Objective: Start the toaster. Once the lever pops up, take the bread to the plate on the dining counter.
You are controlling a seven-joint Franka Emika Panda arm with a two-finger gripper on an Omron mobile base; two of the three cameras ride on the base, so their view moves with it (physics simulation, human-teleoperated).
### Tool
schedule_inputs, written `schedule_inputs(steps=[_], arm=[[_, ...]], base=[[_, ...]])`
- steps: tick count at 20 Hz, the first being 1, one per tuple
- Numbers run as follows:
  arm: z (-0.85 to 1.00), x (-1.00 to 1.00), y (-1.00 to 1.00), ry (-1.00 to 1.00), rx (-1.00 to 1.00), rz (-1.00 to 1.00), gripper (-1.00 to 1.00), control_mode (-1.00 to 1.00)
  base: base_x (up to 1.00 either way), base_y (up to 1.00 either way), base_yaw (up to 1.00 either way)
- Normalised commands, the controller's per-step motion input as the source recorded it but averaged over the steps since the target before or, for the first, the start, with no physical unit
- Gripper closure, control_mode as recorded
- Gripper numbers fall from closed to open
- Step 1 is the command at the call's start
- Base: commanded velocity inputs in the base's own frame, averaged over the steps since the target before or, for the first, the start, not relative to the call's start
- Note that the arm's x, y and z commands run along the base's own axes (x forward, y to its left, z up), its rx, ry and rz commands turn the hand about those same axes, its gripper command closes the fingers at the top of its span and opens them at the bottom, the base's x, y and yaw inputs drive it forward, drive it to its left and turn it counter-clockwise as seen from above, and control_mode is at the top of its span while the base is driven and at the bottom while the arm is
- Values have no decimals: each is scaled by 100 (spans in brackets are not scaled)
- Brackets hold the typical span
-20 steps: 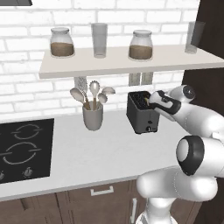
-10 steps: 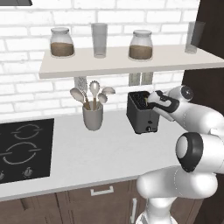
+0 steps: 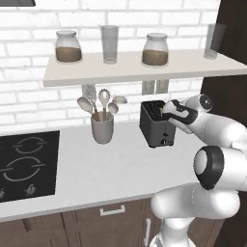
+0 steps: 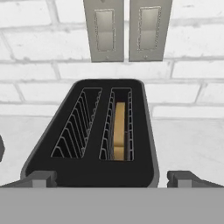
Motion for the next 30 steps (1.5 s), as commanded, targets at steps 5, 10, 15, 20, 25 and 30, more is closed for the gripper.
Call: schedule_inputs(steps=[5,10,15,20,25,30], arm=[[0,4,-1,0,0,-3,-100,-100],[0,5,0,0,0,-9,-100,-100],[0,1,0,0,0,-4,-100,-100],[0,0,0,0,0,0,-100,-100],[0,3,0,0,0,0,-100,-100],[-3,12,0,0,0,0,-100,-100]], base=[[0,0,0],[0,0,0],[0,0,0],[0,0,0],[0,0,0],[0,0,0]])
